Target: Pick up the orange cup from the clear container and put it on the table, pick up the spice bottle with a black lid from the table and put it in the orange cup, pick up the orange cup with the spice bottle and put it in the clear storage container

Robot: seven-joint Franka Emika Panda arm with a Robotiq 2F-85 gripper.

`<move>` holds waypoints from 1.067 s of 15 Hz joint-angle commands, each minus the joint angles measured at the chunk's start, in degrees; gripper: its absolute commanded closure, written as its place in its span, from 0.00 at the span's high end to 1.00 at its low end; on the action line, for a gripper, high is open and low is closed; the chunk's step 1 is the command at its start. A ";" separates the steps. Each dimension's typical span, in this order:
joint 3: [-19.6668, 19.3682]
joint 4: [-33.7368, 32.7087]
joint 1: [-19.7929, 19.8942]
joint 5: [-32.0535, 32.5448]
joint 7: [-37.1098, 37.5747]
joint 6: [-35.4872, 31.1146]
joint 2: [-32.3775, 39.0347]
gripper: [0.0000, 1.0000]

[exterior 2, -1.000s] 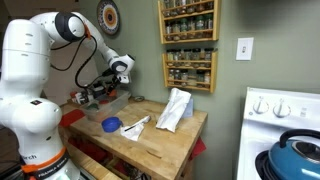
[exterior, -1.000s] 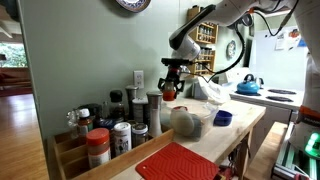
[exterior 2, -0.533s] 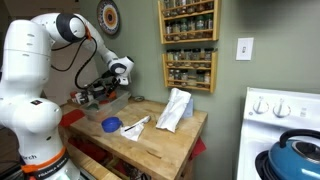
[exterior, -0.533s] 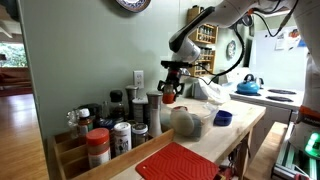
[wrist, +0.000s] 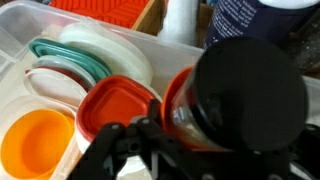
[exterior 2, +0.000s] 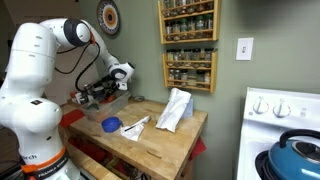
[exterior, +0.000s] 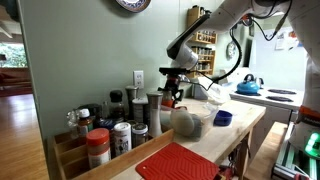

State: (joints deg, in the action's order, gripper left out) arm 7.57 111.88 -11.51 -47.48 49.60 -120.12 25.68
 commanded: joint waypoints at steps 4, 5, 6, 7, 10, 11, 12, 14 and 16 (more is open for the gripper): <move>0.51 -1.85 -0.64 -3.87 -1.28 -2.72 3.09 0.50; 0.69 -2.07 -0.30 -4.68 -1.70 -1.88 3.21 0.50; 0.65 -2.14 -0.06 -4.59 -2.57 -0.76 3.05 0.50; 0.61 -2.22 0.14 -4.43 -3.23 0.27 2.91 0.50; 0.00 -1.80 0.27 -3.18 -3.44 2.19 1.65 0.50; -0.12 -1.54 0.36 -3.19 -3.46 2.44 1.25 0.50; -0.20 -1.44 0.41 -3.22 -3.78 2.60 1.07 0.50; -0.04 -1.50 0.64 -4.29 -3.78 2.75 0.94 0.50; -0.08 -1.47 0.86 -4.17 -3.98 3.21 0.35 0.50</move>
State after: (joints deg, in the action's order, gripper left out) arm 7.67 109.79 -11.18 -50.74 46.88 -118.83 27.59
